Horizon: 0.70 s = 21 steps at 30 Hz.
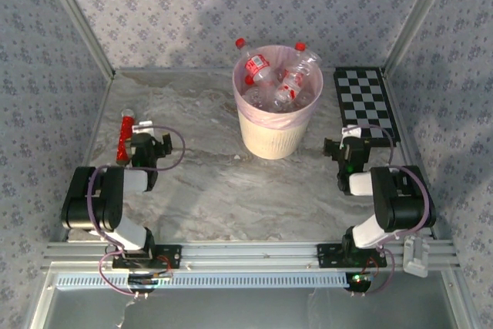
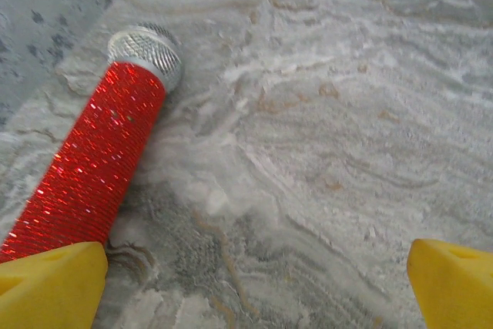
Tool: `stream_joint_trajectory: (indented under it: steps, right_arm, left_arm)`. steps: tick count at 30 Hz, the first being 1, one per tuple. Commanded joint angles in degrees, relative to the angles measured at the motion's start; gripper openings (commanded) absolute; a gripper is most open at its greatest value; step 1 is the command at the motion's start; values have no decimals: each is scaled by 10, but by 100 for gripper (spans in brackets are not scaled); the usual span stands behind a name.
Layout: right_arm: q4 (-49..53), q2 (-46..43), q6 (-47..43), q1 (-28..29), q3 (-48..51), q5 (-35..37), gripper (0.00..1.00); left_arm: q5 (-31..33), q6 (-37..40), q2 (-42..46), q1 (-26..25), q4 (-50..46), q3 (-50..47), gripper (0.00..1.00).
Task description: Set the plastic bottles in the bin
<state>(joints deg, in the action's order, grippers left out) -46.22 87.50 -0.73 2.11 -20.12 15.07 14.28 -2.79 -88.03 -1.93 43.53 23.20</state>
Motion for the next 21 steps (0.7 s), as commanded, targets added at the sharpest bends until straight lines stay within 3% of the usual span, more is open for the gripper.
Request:
stream_joint_trajectory:
  steps: [1,21]
  right_arm:
    - [-21,-3,0,-10,-12,-24,100]
    - [-22,-3,7,-20,-13,-28,100]
  left_arm:
    - [-27,7,0,6,49,-4,100]
    - [-36,6,0,10,45,-2,100]
